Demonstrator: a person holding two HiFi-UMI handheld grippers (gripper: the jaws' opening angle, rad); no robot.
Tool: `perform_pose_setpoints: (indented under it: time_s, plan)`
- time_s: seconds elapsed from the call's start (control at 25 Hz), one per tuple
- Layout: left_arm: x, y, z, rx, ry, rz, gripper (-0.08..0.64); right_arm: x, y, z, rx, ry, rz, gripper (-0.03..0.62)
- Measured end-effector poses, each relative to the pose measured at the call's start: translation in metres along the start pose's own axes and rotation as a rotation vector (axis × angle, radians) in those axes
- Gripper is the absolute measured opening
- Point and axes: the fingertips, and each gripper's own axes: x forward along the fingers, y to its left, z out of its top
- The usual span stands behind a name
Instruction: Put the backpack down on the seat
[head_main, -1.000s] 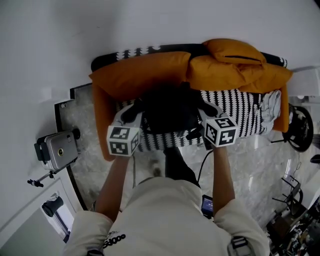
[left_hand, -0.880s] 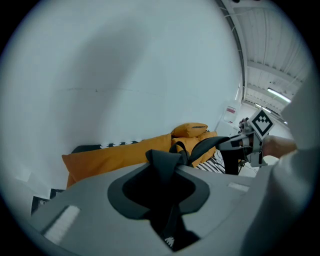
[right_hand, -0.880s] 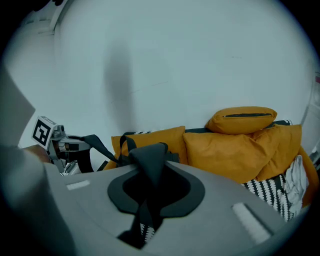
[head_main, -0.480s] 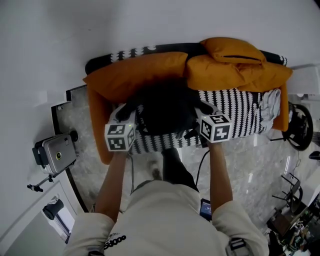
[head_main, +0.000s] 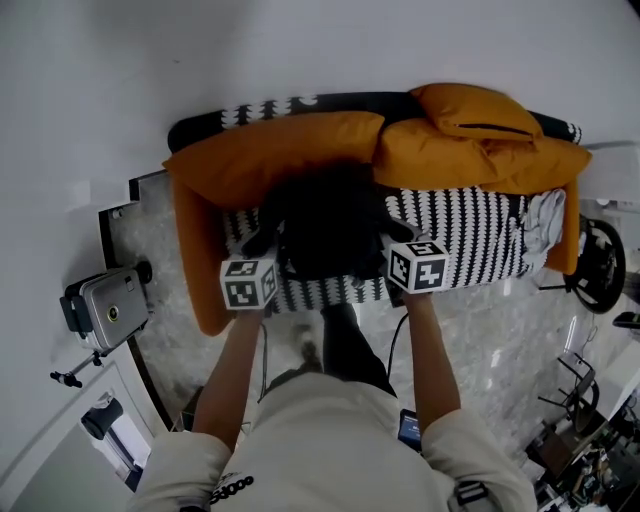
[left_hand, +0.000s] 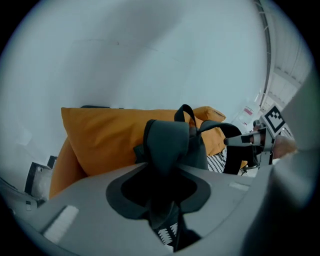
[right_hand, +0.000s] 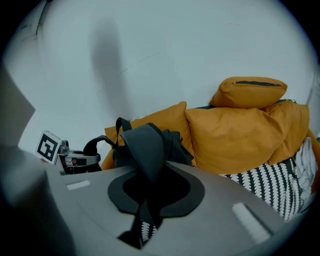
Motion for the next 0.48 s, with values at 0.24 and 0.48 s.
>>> perform_pose_setpoints:
  time_s: [0.24,0.48]
  plan:
    - [0.027,-0.005,-0.021,-0.021,0.063,-0.05,0.116,0.026,-0.001,-0.014,-0.006,0.059,0.005,0.035]
    - [0.054,-0.023,-0.028,-0.027,0.107,-0.105,0.149,0.056,0.007,-0.023,0.068,0.084,0.019,0.035]
